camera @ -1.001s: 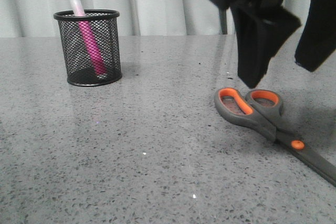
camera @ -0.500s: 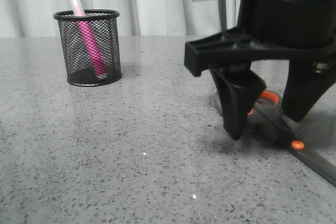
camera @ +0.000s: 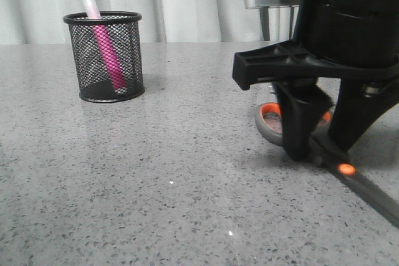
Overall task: Put pen and scissors into bin
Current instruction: 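Lower the right gripper onto the grey-and-orange scissors handles and grasp, then lift the scissors with the right gripper and carry toward the cup, then lower the scissors blades-first into the cup and open the right gripper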
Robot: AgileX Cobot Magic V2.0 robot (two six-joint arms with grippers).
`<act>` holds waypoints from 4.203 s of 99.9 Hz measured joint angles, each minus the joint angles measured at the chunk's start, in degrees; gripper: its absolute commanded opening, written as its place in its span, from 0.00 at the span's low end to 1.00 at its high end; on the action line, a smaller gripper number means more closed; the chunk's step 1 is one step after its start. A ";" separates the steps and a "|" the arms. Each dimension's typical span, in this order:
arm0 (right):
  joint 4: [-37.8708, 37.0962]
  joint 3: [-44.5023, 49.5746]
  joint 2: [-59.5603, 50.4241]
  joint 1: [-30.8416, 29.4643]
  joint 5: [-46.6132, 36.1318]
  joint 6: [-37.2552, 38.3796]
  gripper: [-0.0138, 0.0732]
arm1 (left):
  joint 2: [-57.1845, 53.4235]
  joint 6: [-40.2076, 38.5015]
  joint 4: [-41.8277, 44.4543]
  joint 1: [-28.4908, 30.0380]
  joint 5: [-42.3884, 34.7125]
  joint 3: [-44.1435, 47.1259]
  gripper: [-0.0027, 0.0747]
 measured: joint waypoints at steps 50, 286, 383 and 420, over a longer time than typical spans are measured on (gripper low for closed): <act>-1.20 -12.17 -1.47 0.27 -4.73 -3.12 0.08 | 0.00 0.10 0.00 0.00 -0.56 0.00 0.40; -20.51 10.83 -36.62 1.77 -40.41 -4.13 0.09 | -33.51 -43.76 51.77 0.00 1.55 25.20 0.02; -22.82 34.07 -82.58 1.77 -22.80 -4.23 0.09 | -35.07 -43.90 51.06 0.00 3.68 27.97 0.02; -22.82 34.07 -82.58 1.77 -22.89 -4.23 0.09 | -35.07 -42.16 52.57 2.68 -1.05 36.45 0.02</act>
